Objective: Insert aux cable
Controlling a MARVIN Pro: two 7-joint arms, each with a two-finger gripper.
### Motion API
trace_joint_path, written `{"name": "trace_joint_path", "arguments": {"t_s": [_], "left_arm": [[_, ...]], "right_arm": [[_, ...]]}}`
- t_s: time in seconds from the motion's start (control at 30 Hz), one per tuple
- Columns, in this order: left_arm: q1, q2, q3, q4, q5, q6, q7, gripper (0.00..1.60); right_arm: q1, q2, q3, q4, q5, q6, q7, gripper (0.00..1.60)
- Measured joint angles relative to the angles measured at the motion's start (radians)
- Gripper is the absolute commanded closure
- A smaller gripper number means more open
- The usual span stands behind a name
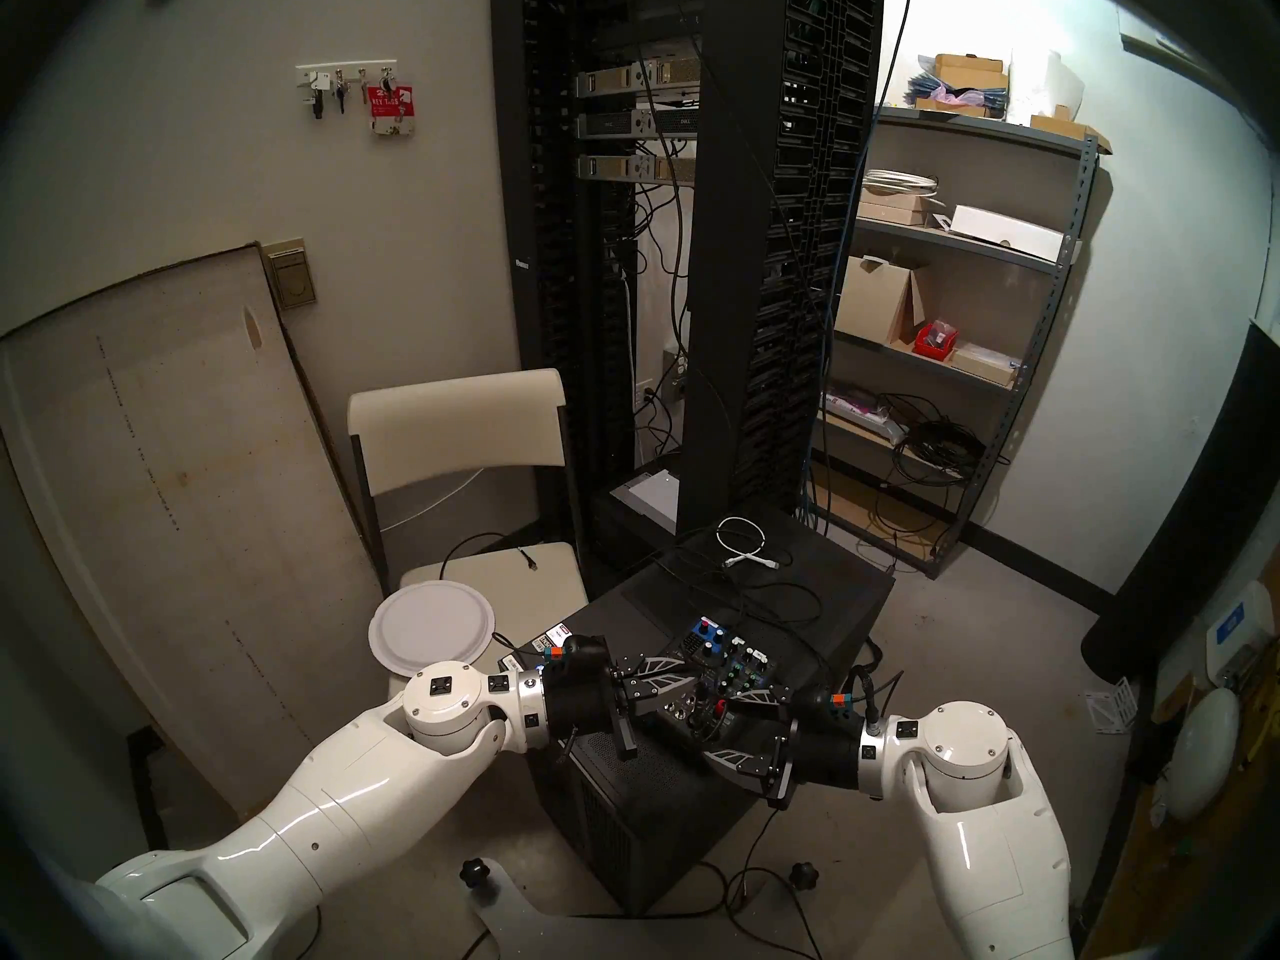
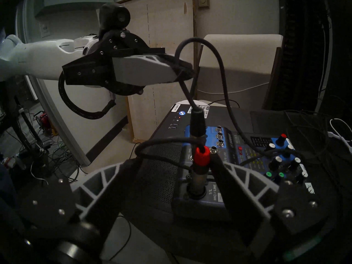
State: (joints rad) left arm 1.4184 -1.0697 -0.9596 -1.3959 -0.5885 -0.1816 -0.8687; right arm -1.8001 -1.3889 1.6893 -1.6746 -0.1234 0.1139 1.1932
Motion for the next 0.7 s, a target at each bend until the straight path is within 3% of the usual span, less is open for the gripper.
{"name": "trace_joint_path", "arguments": {"t_s": [0.7], "left_arm": [[-0.001,-0.002,0.002,0.000,0.000,0.001,-0.006,1.37]], "right_arm": [[-0.006,-0.020,0.025,-0.008,0.005,-0.029,-0.008,0.45]]}}
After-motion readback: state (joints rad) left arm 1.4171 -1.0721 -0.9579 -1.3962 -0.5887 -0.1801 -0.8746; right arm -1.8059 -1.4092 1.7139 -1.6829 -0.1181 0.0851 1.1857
